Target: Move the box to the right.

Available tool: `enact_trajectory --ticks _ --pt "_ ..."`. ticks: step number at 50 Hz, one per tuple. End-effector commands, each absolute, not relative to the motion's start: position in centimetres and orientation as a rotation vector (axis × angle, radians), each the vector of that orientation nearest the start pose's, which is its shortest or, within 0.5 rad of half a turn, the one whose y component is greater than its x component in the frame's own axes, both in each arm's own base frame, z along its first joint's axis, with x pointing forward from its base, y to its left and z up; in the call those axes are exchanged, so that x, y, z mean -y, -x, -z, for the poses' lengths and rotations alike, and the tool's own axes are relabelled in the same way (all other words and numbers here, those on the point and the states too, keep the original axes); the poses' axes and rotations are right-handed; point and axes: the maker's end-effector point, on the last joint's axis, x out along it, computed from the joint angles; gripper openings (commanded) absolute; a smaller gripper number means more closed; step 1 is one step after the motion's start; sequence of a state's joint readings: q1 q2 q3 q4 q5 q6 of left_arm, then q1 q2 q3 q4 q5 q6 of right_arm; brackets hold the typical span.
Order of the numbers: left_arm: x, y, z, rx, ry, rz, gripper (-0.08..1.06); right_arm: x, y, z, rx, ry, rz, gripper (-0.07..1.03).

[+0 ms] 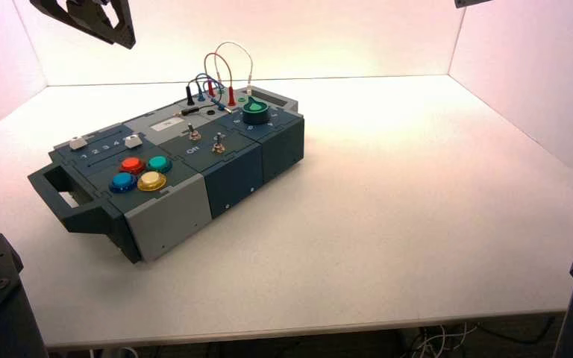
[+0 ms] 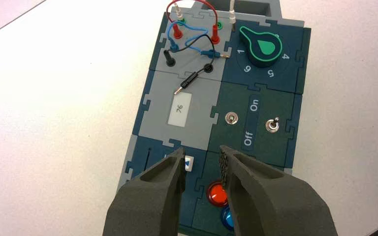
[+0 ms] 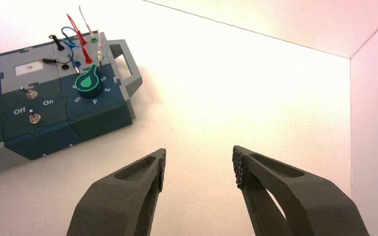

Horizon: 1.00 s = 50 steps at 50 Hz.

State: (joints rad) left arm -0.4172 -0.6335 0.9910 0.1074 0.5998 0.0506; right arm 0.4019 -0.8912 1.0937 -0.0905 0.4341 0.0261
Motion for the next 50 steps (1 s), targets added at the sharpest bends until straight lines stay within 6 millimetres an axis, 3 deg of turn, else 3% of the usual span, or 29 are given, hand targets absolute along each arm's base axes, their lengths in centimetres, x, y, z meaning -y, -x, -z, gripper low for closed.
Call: enact_trajectory --ticks 1,27,36,50 --pt "9.7 -24.2 -16.6 -0.878 -0.348 0.398 0.39 -8.7 -22.7 -20.3 -0.597 0.189 -0.363 0.71" --pt "9.6 -24.1 -16.4 -0.891 -0.354 0.397 0.39 -9.0 -22.6 -20.3 -0.606 0.176 -0.368 0.70" --pt "8.7 -24.2 -16.3 -0.910 -0.353 0.365 0.39 -10.3 -22.2 -19.8 -0.654 0.183 -0.418 0.52" --pt "4.1 -23.8 -15.5 -1.049 -0.277 0.199 0.38 -13.4 -21.5 -19.1 -0.719 0.218 -0.527 0.36"
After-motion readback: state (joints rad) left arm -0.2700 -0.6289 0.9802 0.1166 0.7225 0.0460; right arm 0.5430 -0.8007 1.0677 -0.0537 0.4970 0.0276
